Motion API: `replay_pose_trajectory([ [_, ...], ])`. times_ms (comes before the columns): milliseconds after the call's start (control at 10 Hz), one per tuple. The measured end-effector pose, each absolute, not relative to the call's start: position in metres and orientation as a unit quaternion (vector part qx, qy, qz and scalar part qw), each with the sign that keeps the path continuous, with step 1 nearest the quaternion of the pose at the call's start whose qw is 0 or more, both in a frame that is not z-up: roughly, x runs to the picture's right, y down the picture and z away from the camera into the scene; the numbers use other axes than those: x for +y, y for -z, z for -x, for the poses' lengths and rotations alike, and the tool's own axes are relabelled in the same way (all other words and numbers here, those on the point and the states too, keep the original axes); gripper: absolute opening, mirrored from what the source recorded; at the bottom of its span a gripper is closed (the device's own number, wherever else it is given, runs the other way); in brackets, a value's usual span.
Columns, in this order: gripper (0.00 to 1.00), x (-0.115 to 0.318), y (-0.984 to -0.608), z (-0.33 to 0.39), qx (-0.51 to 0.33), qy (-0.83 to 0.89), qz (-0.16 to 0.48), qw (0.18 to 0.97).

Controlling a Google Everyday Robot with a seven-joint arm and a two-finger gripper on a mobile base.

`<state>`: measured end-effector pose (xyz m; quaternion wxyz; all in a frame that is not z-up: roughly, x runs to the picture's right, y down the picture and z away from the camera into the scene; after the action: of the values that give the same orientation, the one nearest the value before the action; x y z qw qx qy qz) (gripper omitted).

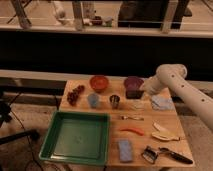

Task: Place eraser in paper cup

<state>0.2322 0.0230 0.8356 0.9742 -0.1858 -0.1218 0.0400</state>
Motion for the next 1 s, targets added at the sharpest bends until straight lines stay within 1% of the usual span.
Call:
replay_pose_trajectory([
  [1000, 0.00, 0.014, -0.845, -0.249, -0.099, -0.043, 0.162, 0.981],
])
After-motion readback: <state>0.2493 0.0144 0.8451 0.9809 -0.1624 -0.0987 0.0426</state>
